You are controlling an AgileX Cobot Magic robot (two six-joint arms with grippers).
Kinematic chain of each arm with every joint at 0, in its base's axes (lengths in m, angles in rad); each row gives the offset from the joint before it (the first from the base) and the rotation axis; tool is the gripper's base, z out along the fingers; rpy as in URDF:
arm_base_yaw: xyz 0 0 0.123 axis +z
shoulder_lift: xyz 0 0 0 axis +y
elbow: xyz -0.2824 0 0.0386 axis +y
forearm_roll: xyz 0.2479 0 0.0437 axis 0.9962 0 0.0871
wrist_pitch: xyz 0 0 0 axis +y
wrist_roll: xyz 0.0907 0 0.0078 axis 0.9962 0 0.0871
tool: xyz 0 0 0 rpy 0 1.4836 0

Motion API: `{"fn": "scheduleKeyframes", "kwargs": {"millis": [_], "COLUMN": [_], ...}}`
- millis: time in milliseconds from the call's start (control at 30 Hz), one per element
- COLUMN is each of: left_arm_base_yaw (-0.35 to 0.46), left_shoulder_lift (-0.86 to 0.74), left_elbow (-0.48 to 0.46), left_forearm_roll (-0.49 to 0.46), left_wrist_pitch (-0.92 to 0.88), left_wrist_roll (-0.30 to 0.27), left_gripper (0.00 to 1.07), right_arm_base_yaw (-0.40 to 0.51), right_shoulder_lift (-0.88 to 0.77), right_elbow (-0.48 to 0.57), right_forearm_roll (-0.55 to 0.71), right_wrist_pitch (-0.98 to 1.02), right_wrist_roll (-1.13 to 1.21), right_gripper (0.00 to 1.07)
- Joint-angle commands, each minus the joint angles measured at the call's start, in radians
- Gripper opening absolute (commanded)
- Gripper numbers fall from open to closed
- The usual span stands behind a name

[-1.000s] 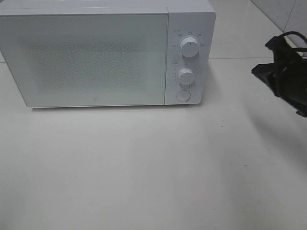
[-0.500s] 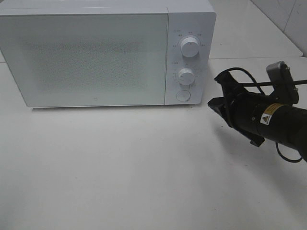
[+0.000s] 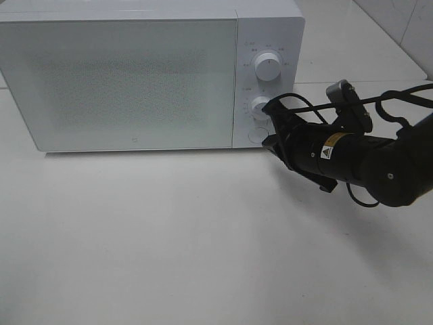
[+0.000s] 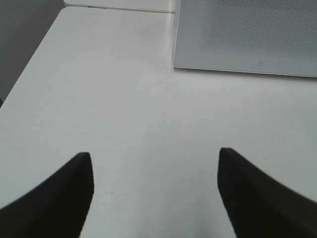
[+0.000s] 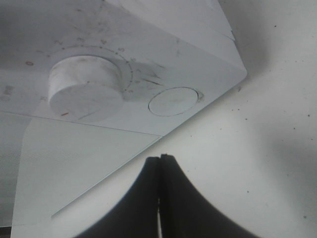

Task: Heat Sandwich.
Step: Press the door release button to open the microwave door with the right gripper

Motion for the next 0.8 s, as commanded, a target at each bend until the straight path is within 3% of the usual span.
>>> {"fn": "scheduleKeyframes", "kwargs": {"millis": [33, 267, 800], "left_arm_base_yaw": [-0.006, -0.006, -0.006], "left_shoulder_lift": [-0.013, -0.013, -0.011], "left_elbow": [0.002, 0.002, 0.002], "left_forearm_roll": [-0.003, -0.003, -0.003], "left_wrist_pitch": [-0.017, -0.017, -0.017], "left_wrist_roll": [-0.004, -0.004, -0.004], "left_gripper": [0.68, 0.68, 0.68], "right_arm_base_yaw": [0.004, 0.004, 0.003], "right_shoulder_lift": [0.02, 0.08, 0.161], "right_elbow": [-0.038, -0.122, -0.187], "right_forearm_roll": [-0.015, -0.016, -0.015], "right_wrist_pitch": [0.032, 0.065, 0.027], "right_wrist_roll": [-0.016, -0.017, -0.017], "right_gripper": [0.0, 0.0, 0.0]}}
